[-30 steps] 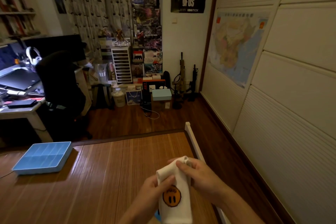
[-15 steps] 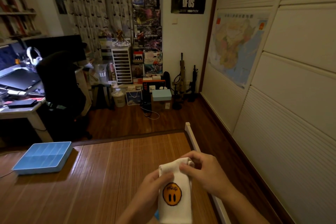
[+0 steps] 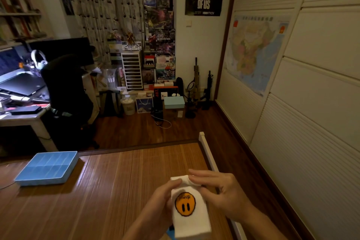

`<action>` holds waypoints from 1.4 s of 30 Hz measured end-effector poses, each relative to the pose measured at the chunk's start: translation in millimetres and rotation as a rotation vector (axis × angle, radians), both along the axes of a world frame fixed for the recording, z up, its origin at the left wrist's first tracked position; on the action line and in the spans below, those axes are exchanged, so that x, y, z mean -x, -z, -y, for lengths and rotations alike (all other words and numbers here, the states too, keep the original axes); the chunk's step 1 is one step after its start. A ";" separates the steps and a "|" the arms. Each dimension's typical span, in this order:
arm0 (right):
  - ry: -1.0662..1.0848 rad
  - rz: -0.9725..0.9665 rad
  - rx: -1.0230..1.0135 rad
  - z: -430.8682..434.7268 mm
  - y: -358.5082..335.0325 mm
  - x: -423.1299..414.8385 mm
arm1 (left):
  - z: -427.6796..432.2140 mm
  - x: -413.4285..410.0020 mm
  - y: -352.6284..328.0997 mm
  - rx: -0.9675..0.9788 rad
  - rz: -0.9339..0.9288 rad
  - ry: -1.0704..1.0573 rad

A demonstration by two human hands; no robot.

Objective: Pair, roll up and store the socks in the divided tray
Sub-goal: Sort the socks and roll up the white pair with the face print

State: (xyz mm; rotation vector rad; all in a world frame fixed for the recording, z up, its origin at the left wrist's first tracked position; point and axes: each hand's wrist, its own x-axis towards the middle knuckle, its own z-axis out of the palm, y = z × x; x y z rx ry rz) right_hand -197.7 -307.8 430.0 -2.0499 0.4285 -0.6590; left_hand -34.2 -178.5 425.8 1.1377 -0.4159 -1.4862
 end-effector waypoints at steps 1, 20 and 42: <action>-0.016 -0.018 0.010 -1.3 -0.8 -0.2 | -0.3 -0.4 -1.9 0.004 0.000 0.004; 0.032 -0.115 0.202 1.1 -17.1 -7.2 | 1.9 -1.1 -6.0 0.083 0.166 -0.070; 0.032 -0.148 0.217 -5.3 -19.0 1.5 | 0.1 -20.5 -3.5 0.113 0.087 0.161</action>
